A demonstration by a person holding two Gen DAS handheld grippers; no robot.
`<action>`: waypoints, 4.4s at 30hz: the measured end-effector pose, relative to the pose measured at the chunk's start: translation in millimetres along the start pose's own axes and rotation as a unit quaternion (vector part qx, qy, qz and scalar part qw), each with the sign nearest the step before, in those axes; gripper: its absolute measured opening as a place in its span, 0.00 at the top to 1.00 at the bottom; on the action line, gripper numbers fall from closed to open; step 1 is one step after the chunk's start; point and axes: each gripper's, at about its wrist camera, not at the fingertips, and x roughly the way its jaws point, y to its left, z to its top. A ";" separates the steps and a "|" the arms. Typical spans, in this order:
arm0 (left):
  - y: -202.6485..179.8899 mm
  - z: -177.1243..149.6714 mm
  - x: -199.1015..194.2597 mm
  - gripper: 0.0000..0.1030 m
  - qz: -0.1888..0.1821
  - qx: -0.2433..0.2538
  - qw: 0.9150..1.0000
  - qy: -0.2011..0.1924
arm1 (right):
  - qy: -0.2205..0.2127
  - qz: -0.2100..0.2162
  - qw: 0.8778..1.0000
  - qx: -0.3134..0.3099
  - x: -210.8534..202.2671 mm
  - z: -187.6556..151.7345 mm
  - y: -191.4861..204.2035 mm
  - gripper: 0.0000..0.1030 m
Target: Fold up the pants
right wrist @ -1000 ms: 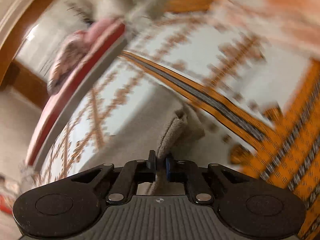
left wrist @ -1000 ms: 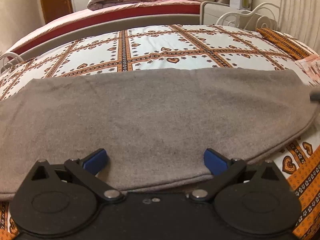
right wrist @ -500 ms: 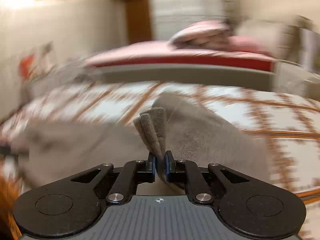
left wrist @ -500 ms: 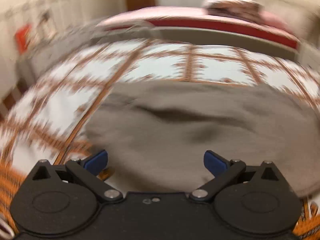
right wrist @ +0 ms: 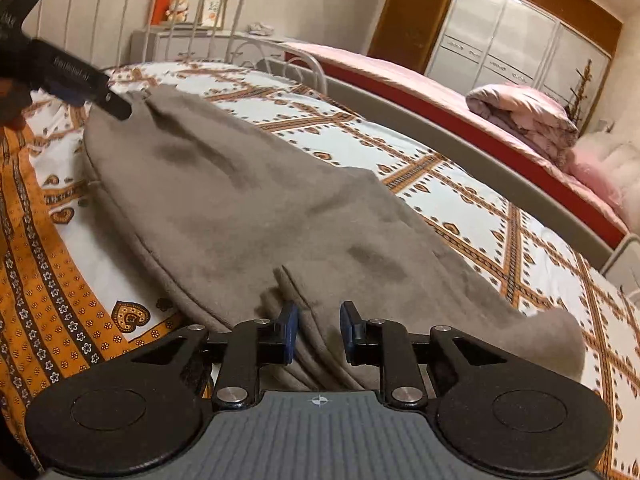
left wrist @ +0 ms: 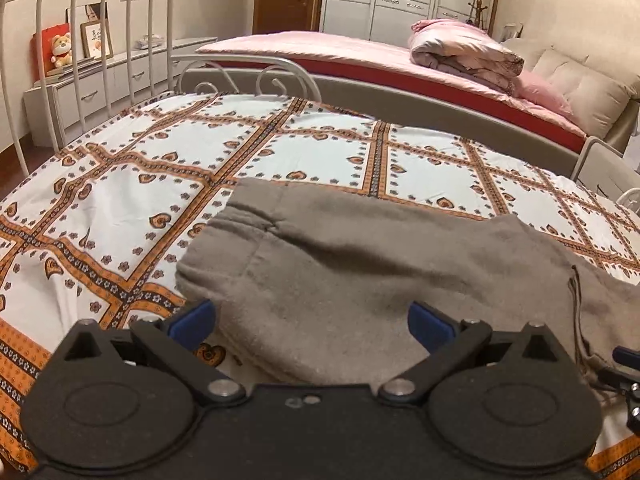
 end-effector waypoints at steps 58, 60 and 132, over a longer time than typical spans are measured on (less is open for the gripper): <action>77.5 -19.1 48.3 0.21 -0.049 -0.212 0.974 0.066 | -0.020 -0.068 0.960 0.270 -49.9 -51.2 -167.0 0.75; 87.3 -15.2 58.5 0.24 -0.078 -0.241 0.966 0.047 | -0.016 -0.066 0.960 0.273 -48.4 -51.0 -165.9 0.75; -142.7 6.2 6.0 0.10 -0.122 0.053 0.990 0.035 | 0.021 0.112 0.775 0.622 -55.9 -136.0 -239.6 0.62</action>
